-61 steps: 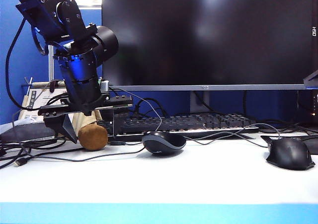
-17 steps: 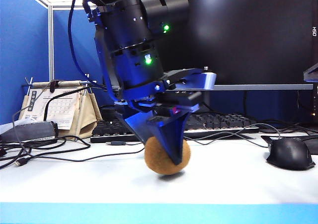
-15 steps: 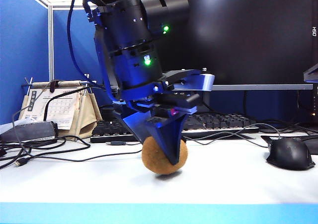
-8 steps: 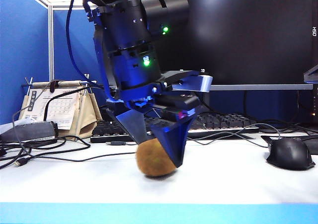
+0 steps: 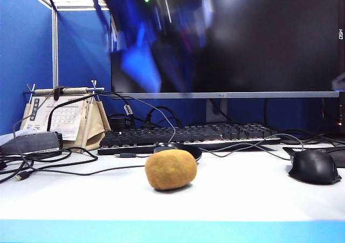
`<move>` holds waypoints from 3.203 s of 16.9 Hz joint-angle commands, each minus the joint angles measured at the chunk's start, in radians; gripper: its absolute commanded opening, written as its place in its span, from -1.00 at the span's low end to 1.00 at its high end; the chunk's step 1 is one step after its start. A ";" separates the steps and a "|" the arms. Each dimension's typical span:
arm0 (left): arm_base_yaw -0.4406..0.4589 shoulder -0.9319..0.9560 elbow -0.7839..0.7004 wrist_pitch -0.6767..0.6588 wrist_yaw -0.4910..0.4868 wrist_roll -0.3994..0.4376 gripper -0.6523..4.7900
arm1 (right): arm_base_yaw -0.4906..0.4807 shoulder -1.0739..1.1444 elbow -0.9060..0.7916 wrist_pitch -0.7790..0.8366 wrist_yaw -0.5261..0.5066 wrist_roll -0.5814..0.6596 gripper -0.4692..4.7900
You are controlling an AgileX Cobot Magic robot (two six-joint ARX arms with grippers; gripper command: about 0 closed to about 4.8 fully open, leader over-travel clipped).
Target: Pick up the kiwi and place it near the upside-down mouse.
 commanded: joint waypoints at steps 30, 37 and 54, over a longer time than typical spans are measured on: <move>0.175 -0.967 -1.144 0.514 -0.414 -0.298 -0.47 | 0.002 -0.001 -0.003 -0.062 0.532 -0.104 -0.69; 0.175 -0.967 -1.202 0.593 -0.385 -0.320 -0.47 | 0.002 0.000 -0.003 -0.064 0.532 -0.105 -0.69; 0.175 -0.967 -1.209 0.592 -0.242 -0.320 -0.47 | 0.002 0.003 -0.002 -0.069 0.476 -0.077 -0.84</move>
